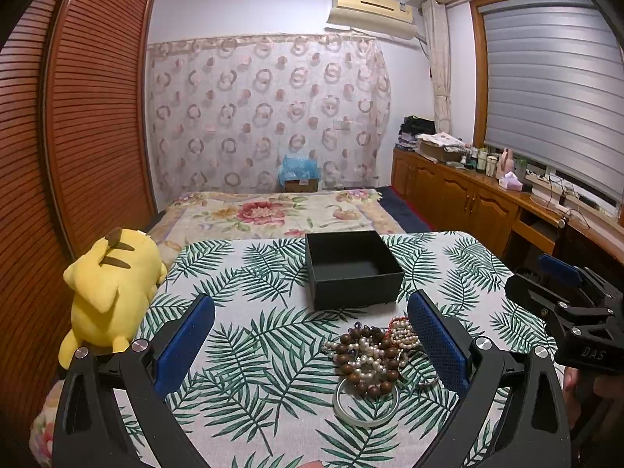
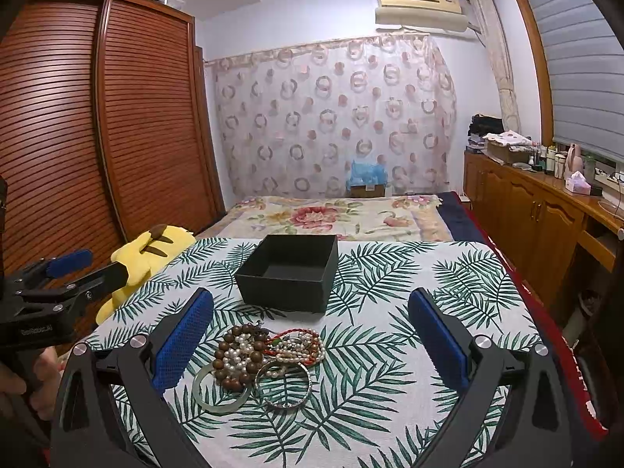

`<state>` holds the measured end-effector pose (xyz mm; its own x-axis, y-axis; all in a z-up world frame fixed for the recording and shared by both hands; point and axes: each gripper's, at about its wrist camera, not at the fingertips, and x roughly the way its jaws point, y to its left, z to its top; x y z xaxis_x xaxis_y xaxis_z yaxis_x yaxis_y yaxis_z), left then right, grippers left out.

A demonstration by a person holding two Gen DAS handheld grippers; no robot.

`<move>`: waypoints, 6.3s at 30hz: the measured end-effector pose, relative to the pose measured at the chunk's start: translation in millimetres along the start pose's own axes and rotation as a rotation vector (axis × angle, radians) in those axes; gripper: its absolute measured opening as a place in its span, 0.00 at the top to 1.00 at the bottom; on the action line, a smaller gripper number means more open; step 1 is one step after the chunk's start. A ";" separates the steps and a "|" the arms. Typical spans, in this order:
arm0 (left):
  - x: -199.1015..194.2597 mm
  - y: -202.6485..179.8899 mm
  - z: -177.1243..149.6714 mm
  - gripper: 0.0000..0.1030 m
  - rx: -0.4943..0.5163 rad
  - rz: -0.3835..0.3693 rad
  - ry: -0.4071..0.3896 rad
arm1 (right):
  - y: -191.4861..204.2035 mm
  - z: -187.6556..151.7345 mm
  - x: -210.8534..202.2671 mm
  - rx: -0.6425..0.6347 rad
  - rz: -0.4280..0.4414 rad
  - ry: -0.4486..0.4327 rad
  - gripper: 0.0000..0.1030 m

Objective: Organize jewelry

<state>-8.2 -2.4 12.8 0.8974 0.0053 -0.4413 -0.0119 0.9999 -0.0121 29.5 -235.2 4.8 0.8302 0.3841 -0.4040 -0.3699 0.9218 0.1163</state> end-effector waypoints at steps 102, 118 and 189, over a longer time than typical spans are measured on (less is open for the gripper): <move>79.9 22.4 -62.2 0.13 0.012 -0.159 0.245 | -10.9 -72.8 100.7 -0.048 0.156 0.427 0.69; 140.3 15.5 -51.3 0.61 -0.010 -0.278 0.369 | -5.1 -81.4 106.9 -0.089 0.133 0.436 0.77; 131.4 6.1 72.0 0.88 0.100 -0.239 0.080 | -8.4 37.7 223.7 -0.246 0.127 0.274 0.95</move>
<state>141.4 5.6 19.3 0.8314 -0.2287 -0.5064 0.2437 0.9691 -0.0374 234.0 -155.0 -52.4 0.6419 0.4353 -0.6313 -0.5788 0.8150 -0.0265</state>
